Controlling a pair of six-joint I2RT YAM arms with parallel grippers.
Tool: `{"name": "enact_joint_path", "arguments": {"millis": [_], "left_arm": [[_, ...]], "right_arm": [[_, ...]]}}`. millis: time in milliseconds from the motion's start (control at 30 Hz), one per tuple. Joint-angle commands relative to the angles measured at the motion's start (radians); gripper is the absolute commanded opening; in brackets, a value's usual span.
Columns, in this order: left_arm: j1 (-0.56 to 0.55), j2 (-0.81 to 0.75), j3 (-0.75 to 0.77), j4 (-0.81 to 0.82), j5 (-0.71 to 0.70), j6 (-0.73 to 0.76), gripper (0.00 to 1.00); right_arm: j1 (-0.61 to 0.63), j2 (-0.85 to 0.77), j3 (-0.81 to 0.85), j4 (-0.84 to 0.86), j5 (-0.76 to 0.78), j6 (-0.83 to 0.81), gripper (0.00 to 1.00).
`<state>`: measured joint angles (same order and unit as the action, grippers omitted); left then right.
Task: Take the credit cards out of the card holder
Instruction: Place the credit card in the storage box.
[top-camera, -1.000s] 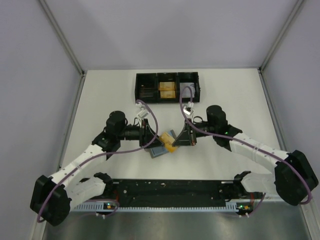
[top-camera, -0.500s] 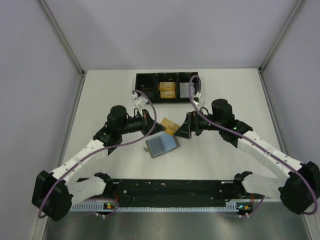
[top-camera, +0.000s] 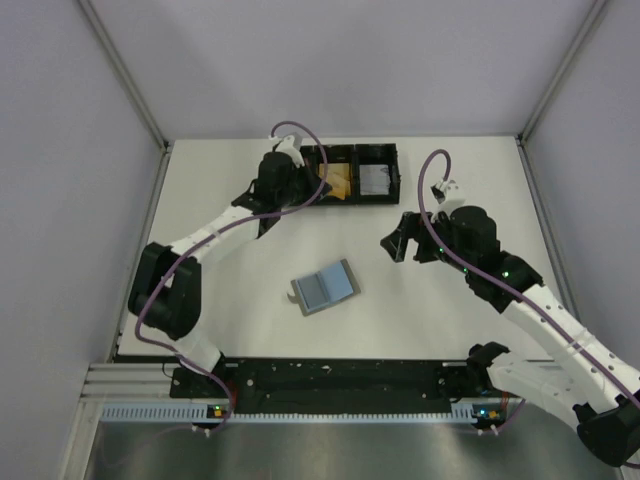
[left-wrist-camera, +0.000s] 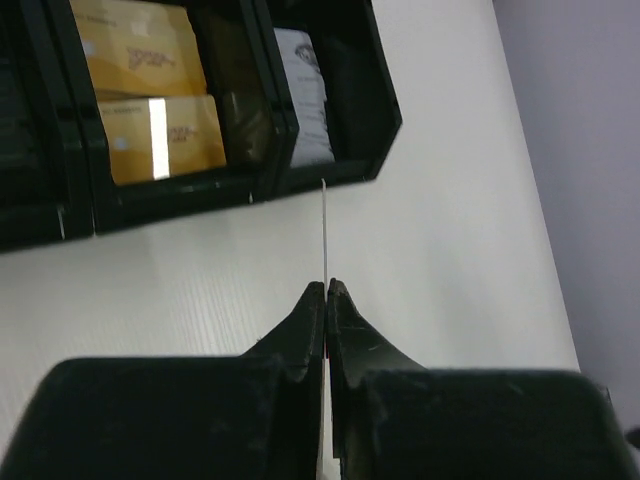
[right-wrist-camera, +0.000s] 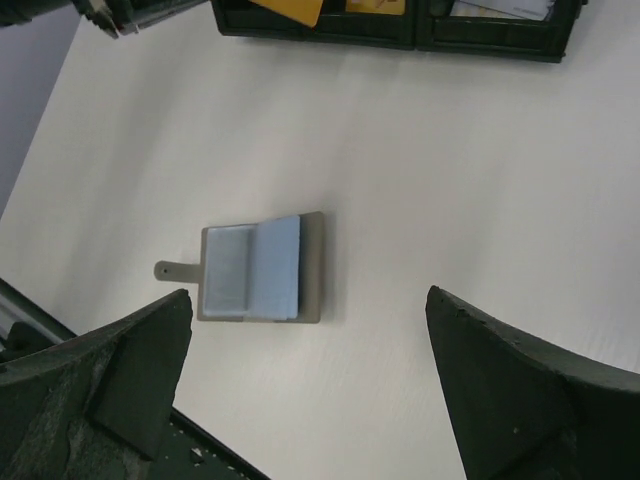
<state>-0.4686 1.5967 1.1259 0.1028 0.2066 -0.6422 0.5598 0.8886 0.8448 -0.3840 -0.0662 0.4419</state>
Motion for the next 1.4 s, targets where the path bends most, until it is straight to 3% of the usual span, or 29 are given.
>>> {"name": "enact_joint_path", "arguments": {"millis": [0,233,467,633,767,967,1167,1200,1367], "left_arm": [[0.019,0.185,0.222,-0.026,-0.081,0.007,0.0],[0.048,0.457,0.5,-0.169,-0.105,0.024,0.0],[0.05,0.575,0.598,-0.209,-0.059,0.024,0.0],[0.048,0.598,0.603,-0.178,-0.007,0.021,0.09],[0.048,0.603,0.609,-0.166,0.001,0.006,0.23],[0.048,0.566,0.621,-0.244,-0.076,0.025,0.57],[0.047,0.455,0.583,-0.298,-0.15,0.093,0.74],[0.047,0.431,0.572,-0.301,-0.157,0.102,0.83],[0.039,0.252,0.457,-0.316,-0.197,0.142,0.83]], "right_arm": [[-0.006,-0.027,-0.015,-0.021,0.118,-0.032,0.98],[-0.006,-0.016,-0.036,-0.019,0.135,-0.046,0.98],[-0.006,-0.011,-0.046,-0.01,0.14,-0.057,0.98],[-0.005,-0.007,-0.05,-0.006,0.134,-0.058,0.98],[-0.006,-0.004,-0.052,-0.004,0.118,-0.055,0.98],[-0.006,-0.019,-0.044,-0.009,0.094,-0.034,0.98],[-0.006,-0.017,-0.033,-0.01,0.069,-0.015,0.98],[-0.005,-0.016,-0.032,-0.012,0.045,-0.019,0.98],[-0.005,0.029,-0.021,-0.01,-0.015,-0.034,0.98]]}}
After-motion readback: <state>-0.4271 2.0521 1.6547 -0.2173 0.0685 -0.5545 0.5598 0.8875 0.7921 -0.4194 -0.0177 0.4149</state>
